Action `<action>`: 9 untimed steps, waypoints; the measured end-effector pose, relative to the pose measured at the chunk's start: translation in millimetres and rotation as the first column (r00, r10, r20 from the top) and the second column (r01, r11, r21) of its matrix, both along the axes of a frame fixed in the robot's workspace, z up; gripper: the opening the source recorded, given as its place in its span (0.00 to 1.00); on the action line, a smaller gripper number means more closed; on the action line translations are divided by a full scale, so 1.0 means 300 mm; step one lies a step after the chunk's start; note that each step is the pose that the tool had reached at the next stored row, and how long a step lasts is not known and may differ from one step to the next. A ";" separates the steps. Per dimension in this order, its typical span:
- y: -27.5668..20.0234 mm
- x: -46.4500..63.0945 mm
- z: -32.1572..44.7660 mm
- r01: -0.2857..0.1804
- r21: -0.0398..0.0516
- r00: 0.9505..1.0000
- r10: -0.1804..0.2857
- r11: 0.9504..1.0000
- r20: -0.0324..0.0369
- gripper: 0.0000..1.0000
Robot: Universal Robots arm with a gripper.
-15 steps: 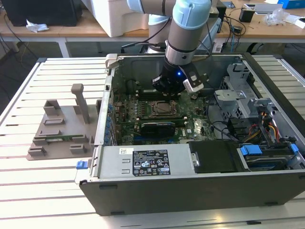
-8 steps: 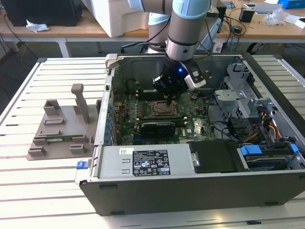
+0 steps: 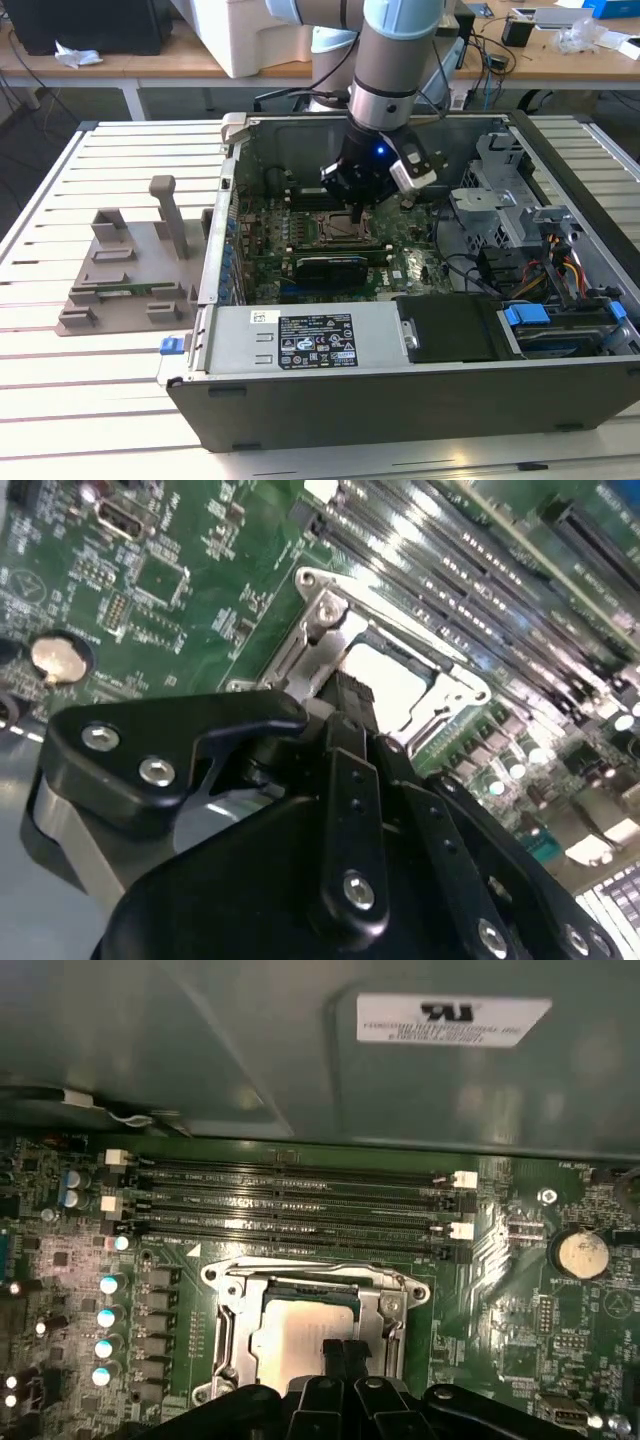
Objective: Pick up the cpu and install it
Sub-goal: 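Install the first cpu locking lever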
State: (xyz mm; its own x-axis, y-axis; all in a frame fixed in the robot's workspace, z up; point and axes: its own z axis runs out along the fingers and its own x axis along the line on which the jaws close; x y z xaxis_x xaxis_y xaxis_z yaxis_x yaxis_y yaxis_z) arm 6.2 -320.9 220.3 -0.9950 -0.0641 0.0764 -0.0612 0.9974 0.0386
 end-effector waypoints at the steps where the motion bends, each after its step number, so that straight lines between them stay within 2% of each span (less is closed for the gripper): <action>1: 0.000 0.000 0.013 0.000 0.000 1.000 0.000 1.000 0.000 0.11; 6: 0.000 0.000 0.081 0.000 -0.002 1.000 0.000 1.000 0.000 0.11; 9: 0.000 0.000 0.139 0.000 -0.002 1.000 0.000 1.000 0.000 0.11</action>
State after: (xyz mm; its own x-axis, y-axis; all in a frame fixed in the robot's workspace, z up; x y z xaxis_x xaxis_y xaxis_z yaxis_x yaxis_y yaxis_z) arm 6.1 -321.0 262.0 -0.9950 -0.0639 0.0765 -0.0612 0.9975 0.0363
